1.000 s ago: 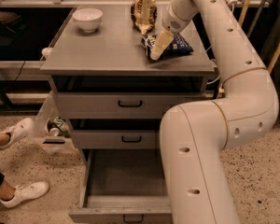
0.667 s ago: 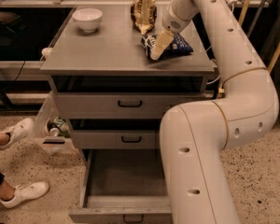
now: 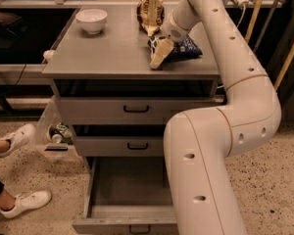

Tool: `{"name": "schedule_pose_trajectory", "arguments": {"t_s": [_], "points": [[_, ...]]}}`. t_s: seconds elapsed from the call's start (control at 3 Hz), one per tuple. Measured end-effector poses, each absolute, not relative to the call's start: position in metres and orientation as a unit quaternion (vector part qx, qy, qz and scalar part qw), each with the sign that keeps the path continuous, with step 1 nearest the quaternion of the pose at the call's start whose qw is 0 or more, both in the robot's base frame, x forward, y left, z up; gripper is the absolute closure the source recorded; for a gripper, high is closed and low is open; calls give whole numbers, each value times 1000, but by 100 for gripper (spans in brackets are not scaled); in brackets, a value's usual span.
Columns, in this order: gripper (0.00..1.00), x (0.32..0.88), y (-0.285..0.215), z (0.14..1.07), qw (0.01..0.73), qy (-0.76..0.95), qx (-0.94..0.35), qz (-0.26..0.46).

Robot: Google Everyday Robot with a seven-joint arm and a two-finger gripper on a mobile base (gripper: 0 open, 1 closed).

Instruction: Place blue chip bag into bottom drawer

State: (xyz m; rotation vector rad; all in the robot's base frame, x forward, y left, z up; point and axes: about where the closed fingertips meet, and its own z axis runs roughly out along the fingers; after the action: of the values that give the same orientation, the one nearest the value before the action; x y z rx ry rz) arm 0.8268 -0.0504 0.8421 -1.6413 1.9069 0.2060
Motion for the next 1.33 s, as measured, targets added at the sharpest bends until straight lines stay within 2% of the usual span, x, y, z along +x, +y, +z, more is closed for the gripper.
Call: {"name": "schedule_pose_trajectory", "arguments": {"t_s": [0.33,1.0,1.33], "points": [[18,827,-50,842,304,720,-619,78],[64,827,-49,842,304,718,-621,79],[88,809,-54,881,335,693,-631,97]]}}
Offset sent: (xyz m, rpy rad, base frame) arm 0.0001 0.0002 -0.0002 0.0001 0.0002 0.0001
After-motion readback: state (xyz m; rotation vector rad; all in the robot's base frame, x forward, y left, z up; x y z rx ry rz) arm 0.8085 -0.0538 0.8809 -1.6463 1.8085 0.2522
